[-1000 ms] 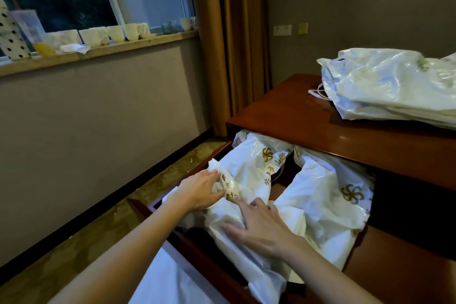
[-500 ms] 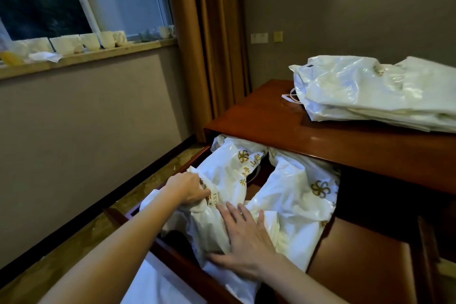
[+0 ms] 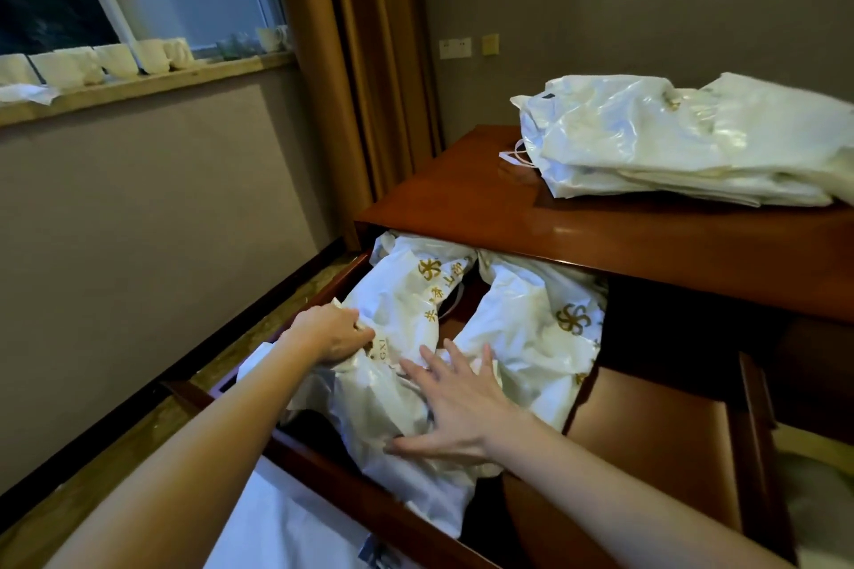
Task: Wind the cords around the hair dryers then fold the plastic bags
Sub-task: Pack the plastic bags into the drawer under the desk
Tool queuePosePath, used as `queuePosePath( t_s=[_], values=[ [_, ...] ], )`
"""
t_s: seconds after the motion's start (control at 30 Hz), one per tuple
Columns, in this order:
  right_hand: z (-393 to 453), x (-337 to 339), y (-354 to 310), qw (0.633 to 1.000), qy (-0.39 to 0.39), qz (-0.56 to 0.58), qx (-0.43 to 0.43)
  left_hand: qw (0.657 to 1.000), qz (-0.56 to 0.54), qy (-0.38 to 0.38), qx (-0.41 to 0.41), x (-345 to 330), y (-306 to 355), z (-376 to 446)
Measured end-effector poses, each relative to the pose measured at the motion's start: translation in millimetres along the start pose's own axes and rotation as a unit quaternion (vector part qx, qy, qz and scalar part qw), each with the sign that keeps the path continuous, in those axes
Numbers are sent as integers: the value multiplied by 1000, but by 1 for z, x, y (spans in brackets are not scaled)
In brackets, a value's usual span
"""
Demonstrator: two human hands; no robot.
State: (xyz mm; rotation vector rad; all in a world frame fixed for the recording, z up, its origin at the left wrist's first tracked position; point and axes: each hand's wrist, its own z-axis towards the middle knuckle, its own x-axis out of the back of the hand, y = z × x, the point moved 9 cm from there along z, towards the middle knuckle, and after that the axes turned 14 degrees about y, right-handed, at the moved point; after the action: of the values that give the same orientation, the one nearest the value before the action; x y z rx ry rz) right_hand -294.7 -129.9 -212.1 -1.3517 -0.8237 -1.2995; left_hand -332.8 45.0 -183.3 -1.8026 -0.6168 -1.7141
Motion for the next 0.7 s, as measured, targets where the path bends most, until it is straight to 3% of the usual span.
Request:
queuePosePath(
  t_s=[0.13,0.23,0.33,0.5,0.6,0.7],
  values=[
    [-15,-20,5,999,32,36,-24,975,-211,56,39,12,-31,-15],
    [-11,-27,-1,997,60,34,-36,961,-269,47,45,10,-49,-32],
    [-7,-21,1,998,29,52,-29,948,-312,36,41,5,-46,-43],
    [9,18,-3,971,55,221,-77,934,-347,38,79,10,-62,-43],
    [24,10,-21,984,16,163,-76,949,-300,15,97,5,-71,-47],
    [34,-7,-15,981,-36,134,-135,963,-255,-4,92,1,-63,-50]
  ],
)
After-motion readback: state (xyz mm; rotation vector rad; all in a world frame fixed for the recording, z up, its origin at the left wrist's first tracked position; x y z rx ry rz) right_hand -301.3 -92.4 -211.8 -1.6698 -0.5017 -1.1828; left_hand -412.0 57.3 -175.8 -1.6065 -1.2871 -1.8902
